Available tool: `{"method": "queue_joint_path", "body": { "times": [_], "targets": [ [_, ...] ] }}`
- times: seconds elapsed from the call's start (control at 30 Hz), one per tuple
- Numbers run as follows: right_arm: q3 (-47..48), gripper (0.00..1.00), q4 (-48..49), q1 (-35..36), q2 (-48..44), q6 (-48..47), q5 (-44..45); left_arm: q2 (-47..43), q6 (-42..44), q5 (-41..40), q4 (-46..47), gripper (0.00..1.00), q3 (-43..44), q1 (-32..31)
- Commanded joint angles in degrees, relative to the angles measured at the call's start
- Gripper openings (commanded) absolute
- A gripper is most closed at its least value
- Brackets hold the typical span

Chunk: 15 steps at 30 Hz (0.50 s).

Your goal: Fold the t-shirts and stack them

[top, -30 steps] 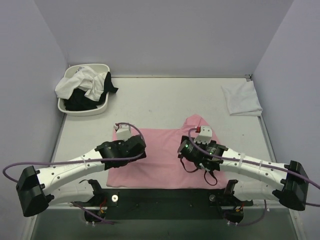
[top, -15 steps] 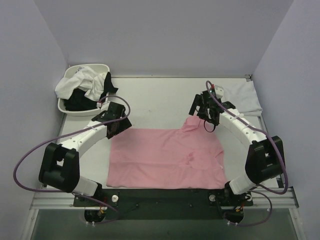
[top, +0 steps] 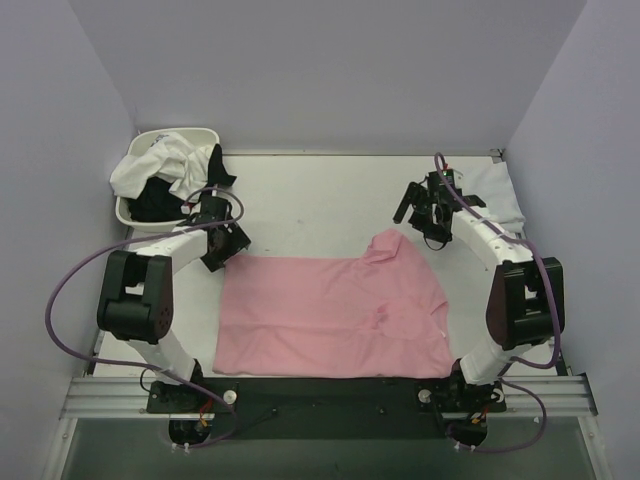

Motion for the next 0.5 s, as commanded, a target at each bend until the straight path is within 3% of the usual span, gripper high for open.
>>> {"method": "queue_joint_path", "body": {
  "times": [0.0, 0.13, 0.33, 0.47],
  "targets": [
    [1.9, 0.87, 0.2, 0.5, -0.5, -0.5, -1.8, 2.5, -1.1, 1.7, 3.2, 0.87, 3.5, 0.4],
    [1.7, 0.86, 0.4, 0.6, 0.2, -0.5, -1.7, 4.0, -2.0, 3.0, 3.4, 0.81, 3.9, 0.4],
    [1.8, 0.85, 0.4, 0.5, 0.7, -0.5, -1.7, 3.0, -2.5, 2.8, 2.4, 0.58, 3.8, 0.4],
    [1.8, 0.85, 0.3, 0.7, 0.8, -0.2, -2.1, 1.4, -2.5, 1.9, 1.7, 0.51, 2.7, 0.4]
  ]
}}
